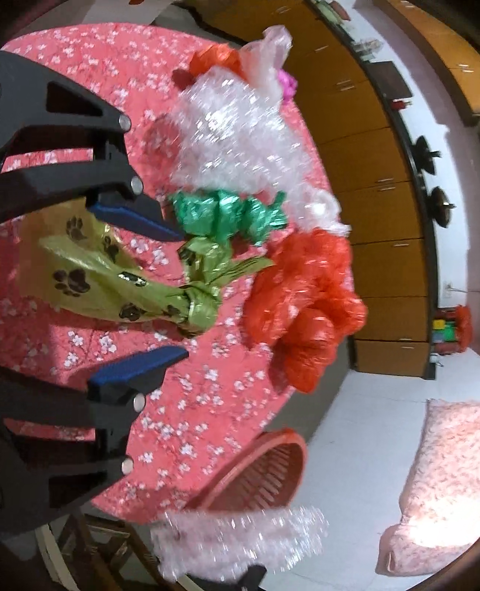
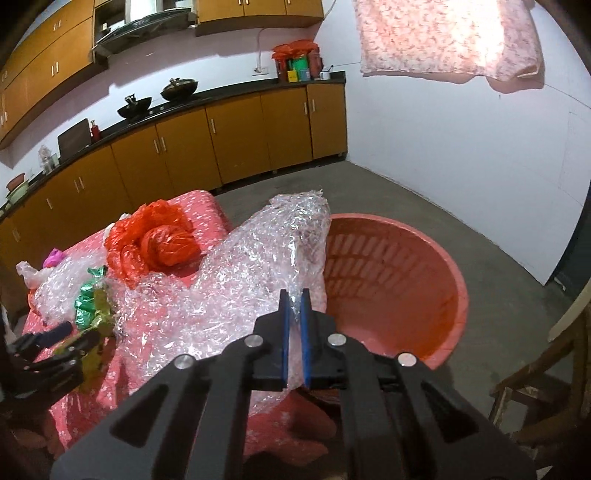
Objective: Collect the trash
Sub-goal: 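Grasp the clear bubble wrap with the right tool while the left tool grasps the green paw-print bag, then carry both items over the orange basket and open both tools to drop them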
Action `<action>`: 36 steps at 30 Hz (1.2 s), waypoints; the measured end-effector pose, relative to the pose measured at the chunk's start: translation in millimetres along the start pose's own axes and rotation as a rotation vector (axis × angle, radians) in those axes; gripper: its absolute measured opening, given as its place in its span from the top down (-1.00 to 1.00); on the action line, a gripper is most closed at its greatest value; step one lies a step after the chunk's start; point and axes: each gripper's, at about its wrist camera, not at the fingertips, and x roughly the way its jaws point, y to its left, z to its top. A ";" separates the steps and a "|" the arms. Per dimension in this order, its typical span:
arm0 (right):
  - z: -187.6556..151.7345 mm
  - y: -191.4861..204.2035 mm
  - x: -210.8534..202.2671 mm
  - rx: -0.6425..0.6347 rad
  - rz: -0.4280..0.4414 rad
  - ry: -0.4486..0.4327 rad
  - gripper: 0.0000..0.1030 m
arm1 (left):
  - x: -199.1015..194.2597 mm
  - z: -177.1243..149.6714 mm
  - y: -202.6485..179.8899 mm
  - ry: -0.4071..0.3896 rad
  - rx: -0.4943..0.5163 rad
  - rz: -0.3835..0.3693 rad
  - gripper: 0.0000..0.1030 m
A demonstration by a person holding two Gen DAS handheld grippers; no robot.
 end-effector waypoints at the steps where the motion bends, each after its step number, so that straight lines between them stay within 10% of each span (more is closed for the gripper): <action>1: -2.3 -0.5 -1.0 0.003 -0.002 0.000 0.86 | 2.9 -1.4 0.8 0.014 -0.006 -0.005 0.01; 10: 0.0 -12.1 4.0 0.037 -0.006 -0.012 0.86 | 1.5 -5.0 2.7 0.035 0.019 -0.047 0.79; 26: 24.5 -63.5 3.0 0.131 -0.162 -0.091 0.87 | -49.8 66.8 -69.6 -0.168 0.140 -0.244 0.81; 36: 37.0 -102.8 14.0 0.180 -0.296 -0.109 0.87 | -21.6 91.4 -138.2 -0.152 0.217 -0.407 0.81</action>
